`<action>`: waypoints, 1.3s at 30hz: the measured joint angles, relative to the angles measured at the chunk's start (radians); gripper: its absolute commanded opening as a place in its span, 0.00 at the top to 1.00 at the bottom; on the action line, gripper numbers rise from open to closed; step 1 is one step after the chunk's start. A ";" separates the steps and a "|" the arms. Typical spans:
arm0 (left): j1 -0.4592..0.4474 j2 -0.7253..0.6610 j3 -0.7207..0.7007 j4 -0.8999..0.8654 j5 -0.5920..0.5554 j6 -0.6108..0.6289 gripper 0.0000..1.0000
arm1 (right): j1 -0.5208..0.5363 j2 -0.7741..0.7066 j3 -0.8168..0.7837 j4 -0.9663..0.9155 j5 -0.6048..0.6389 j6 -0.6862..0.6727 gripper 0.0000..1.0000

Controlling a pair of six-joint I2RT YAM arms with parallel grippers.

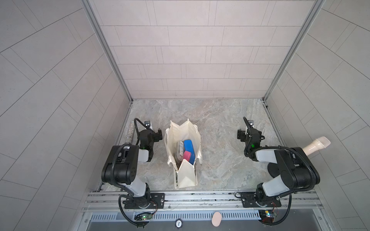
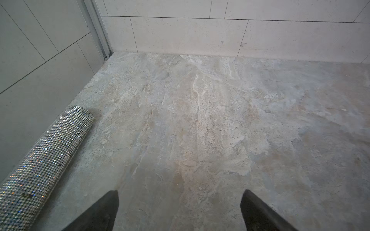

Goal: Take out the compass set from the canvas bag
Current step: Adjust the canvas bag at the center of the board.

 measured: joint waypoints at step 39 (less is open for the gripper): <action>-0.166 -0.598 0.430 -0.761 -0.352 -0.174 0.00 | 0.064 -0.246 0.703 -0.921 0.146 0.301 0.00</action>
